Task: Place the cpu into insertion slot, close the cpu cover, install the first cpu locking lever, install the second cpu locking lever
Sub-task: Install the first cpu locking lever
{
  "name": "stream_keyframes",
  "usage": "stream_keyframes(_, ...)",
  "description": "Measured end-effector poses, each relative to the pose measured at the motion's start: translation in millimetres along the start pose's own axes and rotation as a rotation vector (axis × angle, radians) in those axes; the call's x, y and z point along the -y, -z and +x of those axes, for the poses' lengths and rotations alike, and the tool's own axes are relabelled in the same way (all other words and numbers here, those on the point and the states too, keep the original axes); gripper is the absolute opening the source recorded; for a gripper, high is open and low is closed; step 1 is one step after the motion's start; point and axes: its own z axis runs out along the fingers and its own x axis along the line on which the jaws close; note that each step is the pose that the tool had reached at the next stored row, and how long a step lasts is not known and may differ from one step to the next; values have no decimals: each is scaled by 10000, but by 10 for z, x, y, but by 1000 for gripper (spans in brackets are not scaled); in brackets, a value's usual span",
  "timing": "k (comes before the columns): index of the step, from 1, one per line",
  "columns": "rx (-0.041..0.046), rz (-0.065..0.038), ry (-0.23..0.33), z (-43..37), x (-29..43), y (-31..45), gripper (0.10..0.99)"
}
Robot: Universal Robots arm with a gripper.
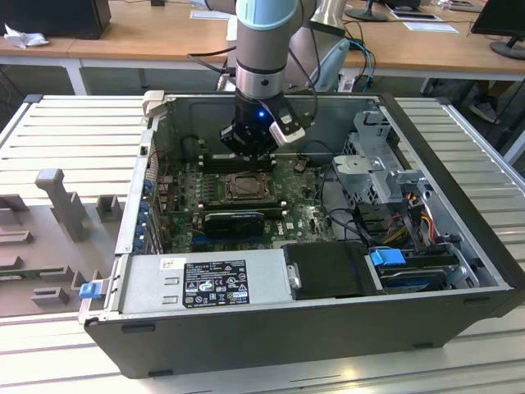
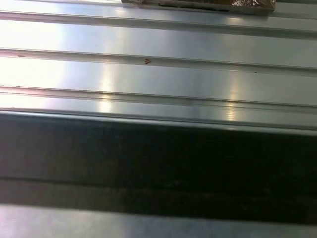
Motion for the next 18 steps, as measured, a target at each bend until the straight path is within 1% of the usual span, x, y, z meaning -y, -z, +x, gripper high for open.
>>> stream_keyframes(1, -1, 18, 0, -4, 0, -6, 106)
stream_keyframes(4, -9, 151, -1, -8, 0, -23, 106)
stream_keyframes(5, -14, 255, -1, -9, 0, -28, 106)
stream_keyframes(6, -19, 318, 1, -11, 1, -34, 106)
stream_keyframes(8, -22, 363, -1, -13, 1, -45, 106)
stream_keyframes(11, -23, 379, -1, -14, 0, -63, 106)
stream_keyframes(12, -24, 368, -2, -13, 1, -74, 106)
stream_keyframes(18, -12, 288, -1, -14, -3, -71, 106)
